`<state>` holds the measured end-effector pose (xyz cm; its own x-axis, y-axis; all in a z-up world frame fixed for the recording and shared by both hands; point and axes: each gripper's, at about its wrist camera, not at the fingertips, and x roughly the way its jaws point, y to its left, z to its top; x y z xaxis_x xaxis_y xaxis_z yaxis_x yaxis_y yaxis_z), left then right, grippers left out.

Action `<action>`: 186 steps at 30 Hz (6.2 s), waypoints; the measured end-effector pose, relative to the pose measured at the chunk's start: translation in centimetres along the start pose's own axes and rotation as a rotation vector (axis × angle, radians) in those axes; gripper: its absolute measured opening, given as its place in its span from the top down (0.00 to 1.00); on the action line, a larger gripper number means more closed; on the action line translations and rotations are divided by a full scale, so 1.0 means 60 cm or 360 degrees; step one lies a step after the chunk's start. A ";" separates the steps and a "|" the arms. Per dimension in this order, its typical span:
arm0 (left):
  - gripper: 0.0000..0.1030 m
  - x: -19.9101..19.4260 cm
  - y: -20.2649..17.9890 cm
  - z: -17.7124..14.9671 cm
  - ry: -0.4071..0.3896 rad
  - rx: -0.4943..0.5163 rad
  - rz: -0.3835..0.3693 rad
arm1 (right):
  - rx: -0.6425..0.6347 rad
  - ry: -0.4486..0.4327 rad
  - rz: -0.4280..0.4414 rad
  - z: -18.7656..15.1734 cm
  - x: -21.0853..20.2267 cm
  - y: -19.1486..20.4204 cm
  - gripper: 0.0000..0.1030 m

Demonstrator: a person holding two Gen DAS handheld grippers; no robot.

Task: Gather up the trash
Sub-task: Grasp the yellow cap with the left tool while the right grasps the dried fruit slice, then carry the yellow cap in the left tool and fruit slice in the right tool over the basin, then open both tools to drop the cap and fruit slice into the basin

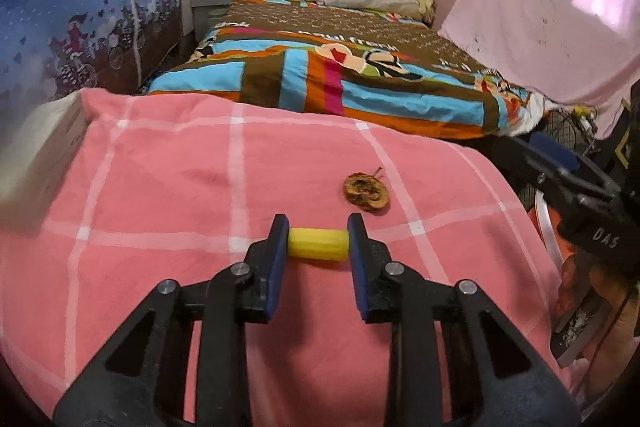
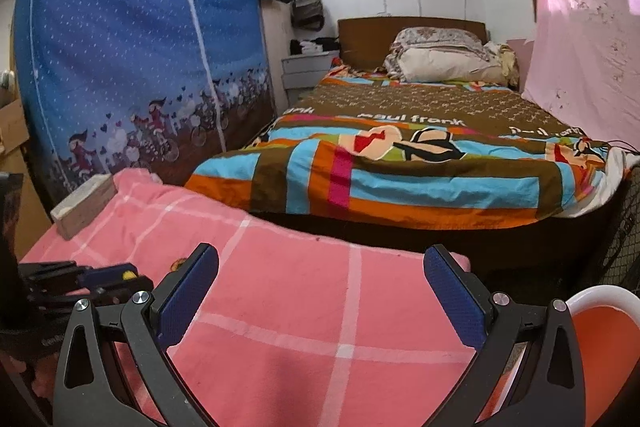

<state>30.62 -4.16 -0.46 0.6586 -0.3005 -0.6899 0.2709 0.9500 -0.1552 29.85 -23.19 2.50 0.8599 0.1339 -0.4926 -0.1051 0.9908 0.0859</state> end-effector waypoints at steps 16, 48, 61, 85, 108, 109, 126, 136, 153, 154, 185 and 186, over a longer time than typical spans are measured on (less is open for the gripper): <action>0.68 -0.024 0.062 -0.025 -0.0026 -0.0184 0.0109 | -0.0293 0.0299 0.0361 -0.006 0.063 0.107 0.52; 0.68 -0.074 0.039 -0.030 -0.0300 -0.0157 0.0012 | -0.0357 0.0009 0.0346 -0.009 0.009 0.117 0.80; 0.68 -0.154 -0.020 -0.047 -0.0767 -0.0039 0.0006 | -0.0274 -0.0440 0.0351 -0.020 -0.100 0.083 0.80; 0.68 -0.234 -0.193 -0.027 -0.1127 0.0239 -0.0098 | -0.0079 -0.0954 0.0166 -0.029 -0.278 -0.031 0.80; 0.68 -0.202 -0.380 -0.050 -0.0946 0.0529 -0.0392 | 0.0151 -0.0995 -0.0134 -0.085 -0.370 -0.182 0.80; 0.68 -0.199 -0.384 -0.053 -0.0929 0.0539 -0.0399 | 0.0160 -0.0986 -0.0147 -0.090 -0.371 -0.188 0.80; 0.68 -0.130 -0.441 -0.070 -0.0603 0.0615 -0.0491 | 0.0388 -0.0763 -0.0232 -0.125 -0.362 -0.265 0.79; 0.68 -0.090 -0.444 -0.064 -0.0425 0.0521 -0.0531 | 0.0433 -0.0625 -0.0264 -0.127 -0.342 -0.275 0.79; 0.68 -0.064 -0.474 -0.078 -0.0239 0.0591 -0.0521 | 0.0507 -0.0494 -0.0264 -0.133 -0.325 -0.285 0.79; 0.68 -0.063 -0.476 -0.079 -0.0234 0.0594 -0.0519 | 0.0510 -0.0486 -0.0267 -0.133 -0.324 -0.286 0.79; 0.35 -0.061 -0.446 -0.064 -0.0208 0.0504 -0.0429 | 0.0599 -0.0464 -0.0319 -0.140 -0.329 -0.311 0.55; 0.33 -0.064 -0.440 -0.061 -0.0214 0.0482 -0.0426 | 0.0598 -0.0463 -0.0319 -0.139 -0.329 -0.311 0.54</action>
<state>18.37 -27.81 3.67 0.6171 -0.5608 -0.5520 0.6259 0.7750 -0.0877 10.67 -44.15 3.37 0.9537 -0.1227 -0.2747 0.2171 0.9128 0.3458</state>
